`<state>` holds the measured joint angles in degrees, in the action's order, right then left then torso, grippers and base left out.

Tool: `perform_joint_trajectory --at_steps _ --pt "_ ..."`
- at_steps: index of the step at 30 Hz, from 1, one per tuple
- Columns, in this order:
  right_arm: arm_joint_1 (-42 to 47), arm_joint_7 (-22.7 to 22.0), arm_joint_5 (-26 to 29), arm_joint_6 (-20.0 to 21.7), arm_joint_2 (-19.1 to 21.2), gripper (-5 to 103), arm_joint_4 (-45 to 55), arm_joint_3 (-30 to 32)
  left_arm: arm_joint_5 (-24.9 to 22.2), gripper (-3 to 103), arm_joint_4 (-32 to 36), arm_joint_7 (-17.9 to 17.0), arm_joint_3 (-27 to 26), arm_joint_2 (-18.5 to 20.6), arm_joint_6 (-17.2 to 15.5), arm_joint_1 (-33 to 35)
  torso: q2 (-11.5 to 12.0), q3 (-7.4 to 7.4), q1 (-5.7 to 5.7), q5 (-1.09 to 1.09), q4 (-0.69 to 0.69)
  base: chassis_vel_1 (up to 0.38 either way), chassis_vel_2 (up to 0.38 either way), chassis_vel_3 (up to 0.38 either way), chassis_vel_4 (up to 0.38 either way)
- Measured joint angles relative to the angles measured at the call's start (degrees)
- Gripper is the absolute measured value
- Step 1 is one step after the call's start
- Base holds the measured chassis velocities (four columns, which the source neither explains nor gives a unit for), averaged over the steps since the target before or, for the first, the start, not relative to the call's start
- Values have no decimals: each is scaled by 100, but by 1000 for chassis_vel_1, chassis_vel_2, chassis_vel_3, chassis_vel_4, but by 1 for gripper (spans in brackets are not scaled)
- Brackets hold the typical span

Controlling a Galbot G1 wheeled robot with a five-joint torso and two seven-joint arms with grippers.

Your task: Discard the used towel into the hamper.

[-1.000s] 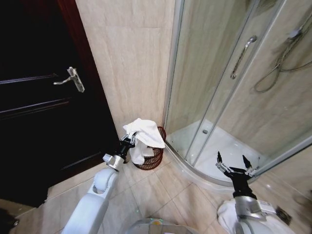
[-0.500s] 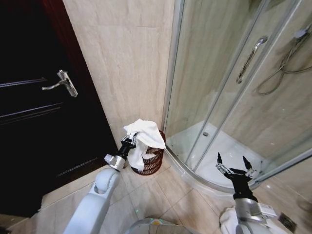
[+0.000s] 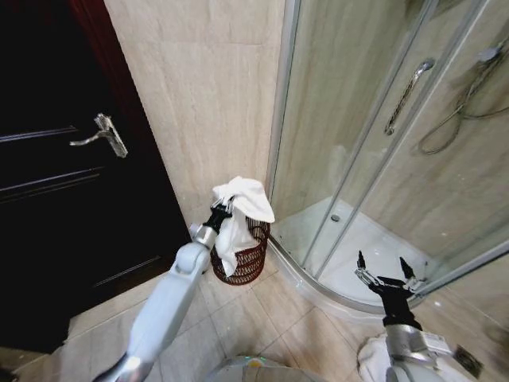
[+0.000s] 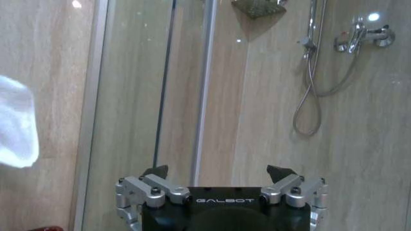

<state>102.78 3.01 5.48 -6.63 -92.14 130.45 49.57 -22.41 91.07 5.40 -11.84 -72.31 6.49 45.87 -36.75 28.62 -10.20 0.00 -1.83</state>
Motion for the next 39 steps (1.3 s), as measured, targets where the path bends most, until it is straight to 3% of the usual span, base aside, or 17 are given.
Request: perform_joint_trajectory --at_steps 7,16,20,28,32,33,37,38,39 --pt "-30 -7 -19 0 0 100 -231 4 239 7 -1237 -35 169 -337 481 -702 -2 2 -1 2 1 0 0 0 0" --pt "-23 -11 13 -77 0 100 -389 2 556 7 -1695 -207 153 -546 529 -723 -5 2 -2 1 1 0 0 0 0" --pt "-22 -13 21 -96 0 100 -396 -12 818 7 -1658 -232 99 -492 368 -575 -6 2 -2 1 0 0 0 0 0" --pt "-11 -13 58 -107 0 100 -344 -37 1039 7 -1417 -215 67 -412 -244 58 -7 3 -2 0 -1 0 0 0 0" --pt "15 -10 66 -117 0 100 -301 -62 1188 7 -1262 85 5 -301 -1024 253 -8 3 -2 0 0 0 0 0 0" --pt "15 -10 66 -117 0 100 -301 -62 1188 7 -1262 85 5 -301 -1024 253 -8 3 -2 0 0 0 0 0 0" --pt "41 4 21 -111 0 100 -215 -101 909 7 -1130 313 188 -35 -1735 207 -8 4 -3 -1 0 0 0 0 0" --pt "41 4 21 -111 0 100 -215 -101 909 7 -1130 313 188 -35 -1735 207 -8 4 -3 -1 0 0 0 0 0" --pt "45 5 18 -109 0 100 -203 -101 813 7 -1010 325 261 55 -2047 199 -9 3 -3 0 0 0 0 0 0"
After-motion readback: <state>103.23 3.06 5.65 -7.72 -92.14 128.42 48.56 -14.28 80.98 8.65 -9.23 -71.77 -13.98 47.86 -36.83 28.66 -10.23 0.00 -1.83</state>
